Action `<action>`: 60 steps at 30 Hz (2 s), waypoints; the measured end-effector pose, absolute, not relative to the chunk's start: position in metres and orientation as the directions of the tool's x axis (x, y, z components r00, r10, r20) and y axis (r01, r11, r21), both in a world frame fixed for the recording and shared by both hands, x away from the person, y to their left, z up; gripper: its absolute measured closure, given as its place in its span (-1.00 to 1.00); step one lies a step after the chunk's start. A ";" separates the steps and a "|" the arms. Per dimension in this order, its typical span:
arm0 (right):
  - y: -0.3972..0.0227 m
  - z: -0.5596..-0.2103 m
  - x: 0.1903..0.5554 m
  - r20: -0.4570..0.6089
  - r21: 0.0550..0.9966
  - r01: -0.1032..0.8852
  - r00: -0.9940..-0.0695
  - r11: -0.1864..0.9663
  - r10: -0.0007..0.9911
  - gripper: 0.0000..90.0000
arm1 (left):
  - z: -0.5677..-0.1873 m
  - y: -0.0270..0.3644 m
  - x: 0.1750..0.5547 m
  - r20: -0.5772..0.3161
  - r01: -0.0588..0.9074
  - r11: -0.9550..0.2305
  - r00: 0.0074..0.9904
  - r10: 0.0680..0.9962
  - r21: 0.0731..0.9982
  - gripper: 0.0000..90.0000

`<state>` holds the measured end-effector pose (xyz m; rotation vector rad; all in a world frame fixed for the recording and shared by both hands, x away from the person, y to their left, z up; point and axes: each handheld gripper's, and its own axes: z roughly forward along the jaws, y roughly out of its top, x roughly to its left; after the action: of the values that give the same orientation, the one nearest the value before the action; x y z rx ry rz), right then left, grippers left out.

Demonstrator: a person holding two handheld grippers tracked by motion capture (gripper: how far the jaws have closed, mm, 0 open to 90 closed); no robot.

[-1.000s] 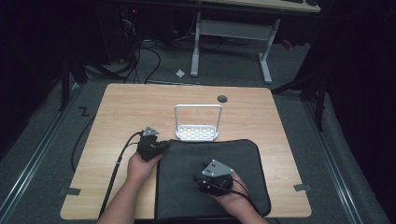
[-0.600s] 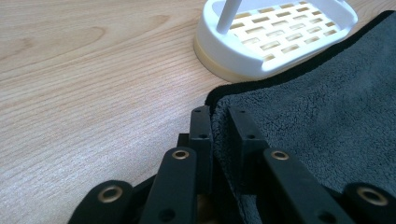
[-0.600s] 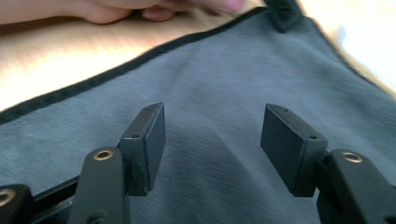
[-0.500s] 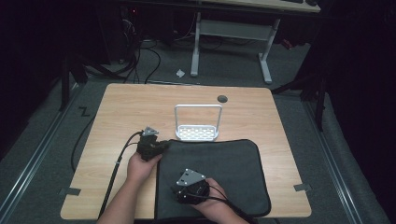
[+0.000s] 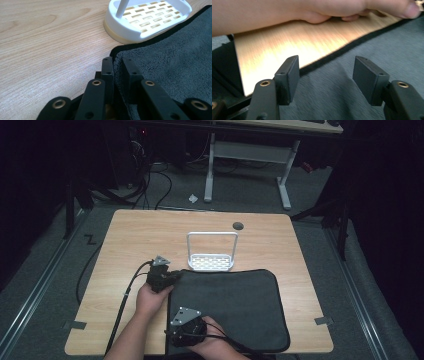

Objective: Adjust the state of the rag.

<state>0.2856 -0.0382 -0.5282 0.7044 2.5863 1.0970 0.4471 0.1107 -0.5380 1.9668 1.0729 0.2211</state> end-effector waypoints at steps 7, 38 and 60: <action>-0.030 -0.531 0.285 -0.030 0.711 0.340 -0.860 0.615 0.510 -0.23 | -0.538 0.111 0.447 -0.231 0.602 -0.259 0.614 0.754 0.755 0.79; -0.049 -0.532 0.284 -0.106 0.720 0.279 -0.860 0.635 0.499 0.82 | -0.538 0.114 0.448 -0.263 0.618 -0.240 0.609 0.748 0.748 0.77; -0.051 -0.495 0.271 -0.153 0.813 0.167 -0.864 0.559 0.480 0.84 | -0.525 0.142 0.426 -0.333 0.599 -0.081 0.546 0.769 0.797 0.82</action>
<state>0.2714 -0.0506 -0.4950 0.5284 2.4383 1.2162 0.4258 0.1424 -0.5253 1.7735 1.1377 0.2102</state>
